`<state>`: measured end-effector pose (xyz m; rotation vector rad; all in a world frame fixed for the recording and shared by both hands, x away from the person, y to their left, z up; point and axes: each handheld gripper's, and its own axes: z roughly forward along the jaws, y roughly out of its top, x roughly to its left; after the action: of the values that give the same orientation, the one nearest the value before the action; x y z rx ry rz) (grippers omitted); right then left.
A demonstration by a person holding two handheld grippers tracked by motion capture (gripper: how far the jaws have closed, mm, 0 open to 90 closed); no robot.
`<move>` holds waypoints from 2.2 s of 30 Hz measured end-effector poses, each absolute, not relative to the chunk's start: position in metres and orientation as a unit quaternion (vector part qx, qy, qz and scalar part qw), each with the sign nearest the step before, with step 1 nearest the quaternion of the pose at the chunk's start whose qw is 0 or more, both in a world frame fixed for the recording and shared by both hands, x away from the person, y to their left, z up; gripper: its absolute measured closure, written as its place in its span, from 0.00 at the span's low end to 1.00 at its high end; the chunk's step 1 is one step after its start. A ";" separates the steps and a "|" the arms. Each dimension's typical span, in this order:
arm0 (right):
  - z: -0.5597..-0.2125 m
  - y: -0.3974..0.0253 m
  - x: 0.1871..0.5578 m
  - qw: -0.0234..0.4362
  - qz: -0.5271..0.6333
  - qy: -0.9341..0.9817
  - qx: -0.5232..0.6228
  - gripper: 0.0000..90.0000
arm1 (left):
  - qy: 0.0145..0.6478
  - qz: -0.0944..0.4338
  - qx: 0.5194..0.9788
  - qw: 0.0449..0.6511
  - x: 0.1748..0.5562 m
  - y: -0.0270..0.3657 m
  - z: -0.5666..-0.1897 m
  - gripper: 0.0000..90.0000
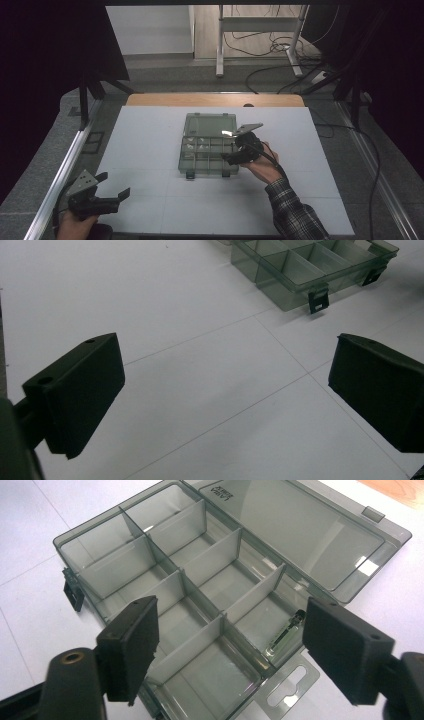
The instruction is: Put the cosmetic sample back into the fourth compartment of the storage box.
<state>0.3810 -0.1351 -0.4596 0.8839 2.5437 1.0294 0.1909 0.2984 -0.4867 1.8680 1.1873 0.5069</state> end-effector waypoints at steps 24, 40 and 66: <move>-0.459 -0.136 0.364 0.129 0.351 0.880 0.294 0.01 | 0.474 0.201 0.745 0.423 0.191 0.299 -0.487 0.02; -0.450 -0.148 0.351 0.126 0.372 0.874 0.285 0.02 | 0.475 0.200 0.745 0.424 0.191 0.299 -0.487 0.02; -0.448 -0.175 0.313 0.137 0.389 0.863 0.292 0.01 | 0.475 0.201 0.745 0.423 0.191 0.299 -0.487 0.02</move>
<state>0.3132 -0.1753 -0.4476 0.8442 2.4975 1.1251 0.1911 0.2987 -0.4867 1.8646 1.1883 0.5035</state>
